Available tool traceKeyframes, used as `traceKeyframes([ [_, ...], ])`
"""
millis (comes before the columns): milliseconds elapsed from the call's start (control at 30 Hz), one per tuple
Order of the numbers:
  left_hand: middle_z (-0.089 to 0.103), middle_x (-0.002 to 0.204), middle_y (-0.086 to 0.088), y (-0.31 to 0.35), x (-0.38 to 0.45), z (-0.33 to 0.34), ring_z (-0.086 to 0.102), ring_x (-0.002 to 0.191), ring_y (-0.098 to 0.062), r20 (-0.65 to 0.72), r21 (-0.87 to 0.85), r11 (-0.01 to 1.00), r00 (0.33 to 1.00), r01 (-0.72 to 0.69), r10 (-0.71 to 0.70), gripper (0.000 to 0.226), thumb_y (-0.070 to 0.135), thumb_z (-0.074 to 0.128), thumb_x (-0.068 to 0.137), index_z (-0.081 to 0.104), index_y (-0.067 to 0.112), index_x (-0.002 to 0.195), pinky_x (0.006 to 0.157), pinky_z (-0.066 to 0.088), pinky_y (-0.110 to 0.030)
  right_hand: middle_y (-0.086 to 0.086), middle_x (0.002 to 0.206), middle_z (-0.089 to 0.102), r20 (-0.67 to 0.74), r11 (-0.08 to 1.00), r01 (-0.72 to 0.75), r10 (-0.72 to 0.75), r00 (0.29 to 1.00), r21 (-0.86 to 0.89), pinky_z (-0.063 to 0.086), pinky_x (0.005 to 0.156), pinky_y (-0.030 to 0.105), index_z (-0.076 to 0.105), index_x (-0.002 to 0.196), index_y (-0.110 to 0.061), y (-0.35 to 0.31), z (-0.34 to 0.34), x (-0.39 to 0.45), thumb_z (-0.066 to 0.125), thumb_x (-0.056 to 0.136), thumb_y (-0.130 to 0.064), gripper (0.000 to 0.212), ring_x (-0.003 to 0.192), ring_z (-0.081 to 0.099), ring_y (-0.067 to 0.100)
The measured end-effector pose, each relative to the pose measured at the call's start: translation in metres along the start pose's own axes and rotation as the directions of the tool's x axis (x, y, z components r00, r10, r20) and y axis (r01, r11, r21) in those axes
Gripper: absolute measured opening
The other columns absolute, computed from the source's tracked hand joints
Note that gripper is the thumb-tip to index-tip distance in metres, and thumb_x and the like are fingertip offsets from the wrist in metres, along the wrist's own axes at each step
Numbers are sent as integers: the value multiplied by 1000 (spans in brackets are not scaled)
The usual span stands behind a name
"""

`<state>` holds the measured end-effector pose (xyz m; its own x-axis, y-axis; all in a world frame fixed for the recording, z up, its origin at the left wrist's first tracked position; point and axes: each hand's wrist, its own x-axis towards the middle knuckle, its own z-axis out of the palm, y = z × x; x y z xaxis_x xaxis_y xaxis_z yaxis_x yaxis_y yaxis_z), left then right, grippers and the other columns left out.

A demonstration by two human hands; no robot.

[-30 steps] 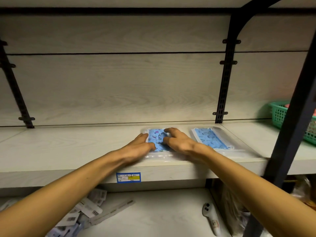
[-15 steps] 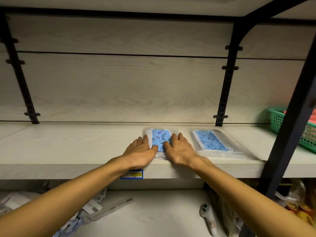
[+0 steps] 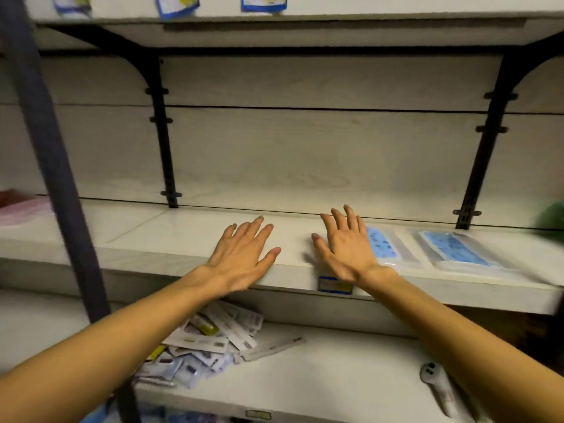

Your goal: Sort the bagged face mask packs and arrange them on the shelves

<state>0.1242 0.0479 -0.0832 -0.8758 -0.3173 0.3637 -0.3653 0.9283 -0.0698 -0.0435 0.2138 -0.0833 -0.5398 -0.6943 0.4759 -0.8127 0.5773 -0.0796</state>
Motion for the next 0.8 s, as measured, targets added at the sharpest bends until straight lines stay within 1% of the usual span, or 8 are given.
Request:
traceKeyframes([
  [67,14,169,-6,-40,-34,-10,30,149,-27,9,-13,1000,1000,24,-24,67,59,24,103,19,23,160,119,28,-47,11,163,24,-47,999,41,-40,998,33,5,124,46,30,153,-17,-49,8,-2,30,102,-52,62,154,2,31],
  [133,20,167,-6,-83,-69,-23,38,144,-27,-7,4,999,999,34,-34,66,59,28,103,23,23,158,114,36,-47,11,163,25,-52,992,107,-104,993,65,7,125,46,32,152,-17,-101,16,0,32,102,-52,61,154,3,31],
  [267,44,152,-3,-176,-134,-57,55,126,-25,-47,136,990,999,34,-28,58,53,39,101,38,21,148,101,48,-43,12,161,27,-72,958,277,-272,960,77,12,124,46,33,152,-16,-220,32,4,35,102,-52,61,154,7,32],
  [400,57,134,-1,-261,-191,-79,58,118,-23,-53,201,973,993,115,-107,46,44,47,96,51,20,134,91,48,-38,11,161,27,-39,907,407,-406,913,103,16,123,44,29,153,-17,-330,54,-5,40,100,-51,64,153,12,32],
  [533,52,138,-4,-328,-229,-85,53,122,-25,30,272,941,975,203,-219,48,45,50,94,51,18,134,95,47,-40,10,159,29,35,835,530,-540,841,151,23,121,42,23,156,-16,-412,64,-1,49,96,-47,72,149,24,31],
  [600,50,138,-5,-359,-239,-85,52,123,-26,48,295,926,964,235,-260,50,46,50,95,49,17,136,96,47,-41,9,156,33,57,821,537,-556,829,194,33,117,41,21,156,-15,-449,67,9,53,95,-44,75,143,34,29],
  [667,51,137,-5,-387,-243,-83,53,123,-26,44,291,919,956,267,-291,50,46,50,95,49,17,137,96,47,-41,8,153,39,73,830,491,-526,848,265,41,110,42,19,156,-17,-482,72,21,54,95,-42,76,138,41,28],
  [800,51,137,-4,-442,-242,-70,54,121,-25,39,272,913,945,304,-326,49,46,49,96,50,17,137,93,49,-40,13,146,48,81,862,383,-430,899,332,46,104,42,21,155,-16,-532,89,53,56,95,-42,74,130,50,31],
])
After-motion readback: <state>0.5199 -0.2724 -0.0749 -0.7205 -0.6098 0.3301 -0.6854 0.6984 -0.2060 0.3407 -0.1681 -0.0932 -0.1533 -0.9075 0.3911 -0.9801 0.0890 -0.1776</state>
